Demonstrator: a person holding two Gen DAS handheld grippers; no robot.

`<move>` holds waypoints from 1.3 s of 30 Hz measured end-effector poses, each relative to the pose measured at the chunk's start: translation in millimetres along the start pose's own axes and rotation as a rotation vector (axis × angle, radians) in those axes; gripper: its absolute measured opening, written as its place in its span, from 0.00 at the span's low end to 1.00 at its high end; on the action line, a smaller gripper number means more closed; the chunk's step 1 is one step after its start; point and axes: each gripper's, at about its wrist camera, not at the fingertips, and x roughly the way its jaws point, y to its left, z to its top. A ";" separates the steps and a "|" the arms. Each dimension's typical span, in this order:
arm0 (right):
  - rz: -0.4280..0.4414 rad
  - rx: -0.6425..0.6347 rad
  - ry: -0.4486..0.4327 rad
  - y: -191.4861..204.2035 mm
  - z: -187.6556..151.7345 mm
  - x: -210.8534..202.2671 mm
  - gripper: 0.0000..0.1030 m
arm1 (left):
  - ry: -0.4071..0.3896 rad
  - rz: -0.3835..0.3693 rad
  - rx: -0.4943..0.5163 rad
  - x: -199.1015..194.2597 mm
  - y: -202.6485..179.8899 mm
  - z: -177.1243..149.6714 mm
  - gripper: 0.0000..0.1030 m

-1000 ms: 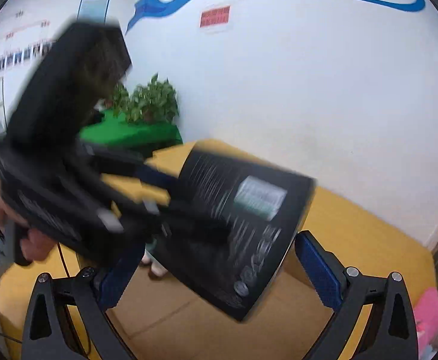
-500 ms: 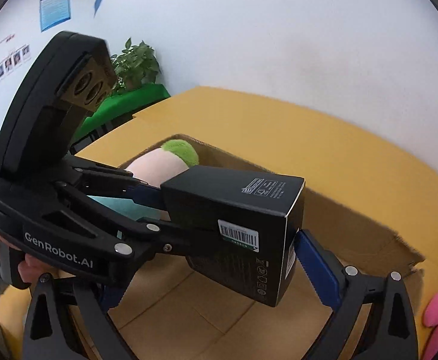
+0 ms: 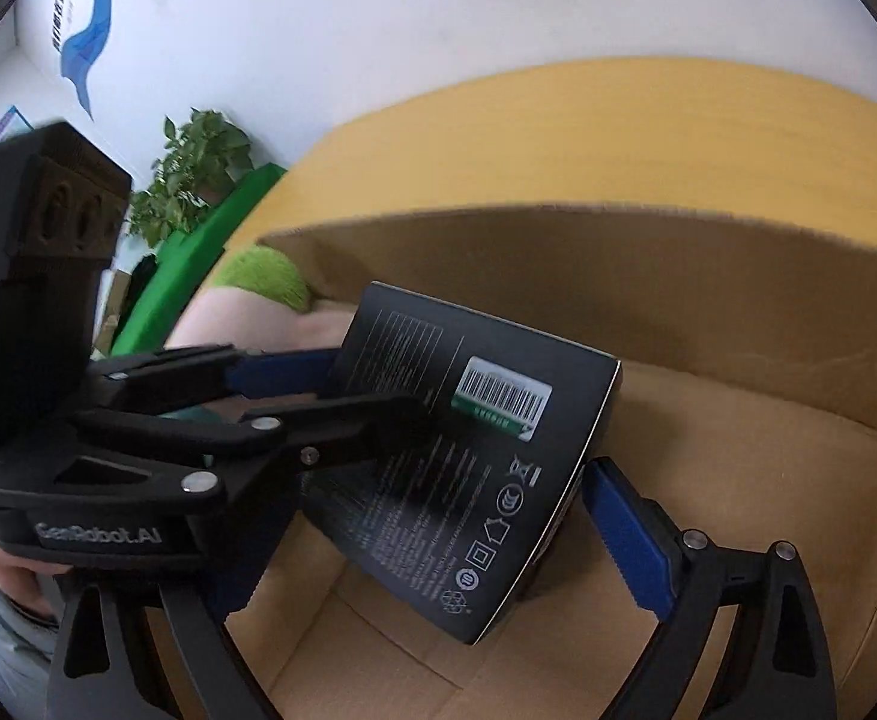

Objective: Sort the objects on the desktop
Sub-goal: 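Open both tools to release the black box and withdraw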

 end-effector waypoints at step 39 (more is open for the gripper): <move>-0.451 -0.138 -0.368 151.1 -230.3 -275.3 1.00 | -0.412 0.068 0.127 -251.6 -51.5 -245.9 0.76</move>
